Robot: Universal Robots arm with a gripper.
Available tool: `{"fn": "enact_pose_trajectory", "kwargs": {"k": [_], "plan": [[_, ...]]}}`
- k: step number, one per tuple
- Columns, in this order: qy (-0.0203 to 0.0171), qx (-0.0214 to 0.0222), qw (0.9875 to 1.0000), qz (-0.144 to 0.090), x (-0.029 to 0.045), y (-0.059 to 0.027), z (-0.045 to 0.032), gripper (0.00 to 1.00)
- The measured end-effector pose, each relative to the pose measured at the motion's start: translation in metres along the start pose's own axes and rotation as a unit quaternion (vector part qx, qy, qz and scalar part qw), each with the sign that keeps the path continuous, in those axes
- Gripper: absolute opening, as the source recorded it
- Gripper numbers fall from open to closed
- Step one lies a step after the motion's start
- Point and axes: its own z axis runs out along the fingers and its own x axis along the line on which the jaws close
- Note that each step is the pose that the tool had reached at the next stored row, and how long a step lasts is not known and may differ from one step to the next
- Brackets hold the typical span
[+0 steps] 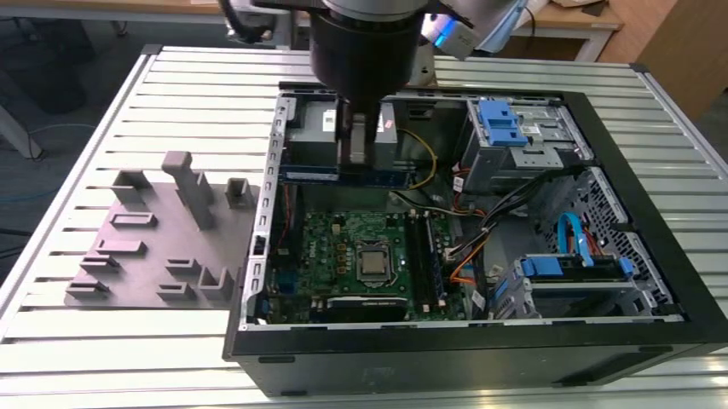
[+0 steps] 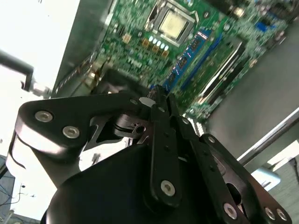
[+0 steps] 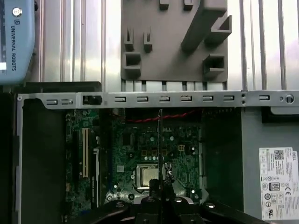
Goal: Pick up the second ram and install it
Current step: 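Pick up the second ram and move it above second insertion slot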
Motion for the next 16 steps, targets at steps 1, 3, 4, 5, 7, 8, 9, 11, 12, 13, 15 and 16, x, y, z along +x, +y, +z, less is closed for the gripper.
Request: {"fn": "enact_pose_trajectory", "kwargs": {"k": [1,3,4,5,7,8,9,11,12,13,15,16], "plan": [[0.0000,-0.0001,1.0000,0.000,-0.0001,-0.0045,0.0005,0.11],[0.0000,-0.0005,1.0000,0.000,-0.0004,-0.0140,0.0015,0.11],[0.0000,-0.0006,1.0000,0.000,-0.0005,-0.0185,0.0018,0.11],[0.0000,-0.0007,1.0000,0.000,-0.0007,-0.0230,0.0021,0.11],[0.0000,-0.0009,1.0000,0.000,-0.0009,-0.0321,0.0027,0.11],[0.0000,-0.0011,1.0000,0.000,-0.0011,-0.0368,0.0031,0.11],[0.0001,-0.0012,1.0000,0.000,-0.0012,-0.0414,0.0034,0.11],[0.0000,-0.0015,1.0000,0.000,-0.0014,-0.0504,0.0043,0.11],[0.0000,-0.0016,1.0000,0.000,-0.0015,-0.0544,0.0050,0.11],[-0.0001,-0.0017,1.0000,0.000,-0.0016,-0.0580,0.0057,0.11],[0.0000,-0.0021,1.0000,0.000,-0.0018,-0.0651,0.0073,0.11],[0.0001,-0.0023,1.0000,0.000,-0.0019,-0.0684,0.0080,0.11]]}}
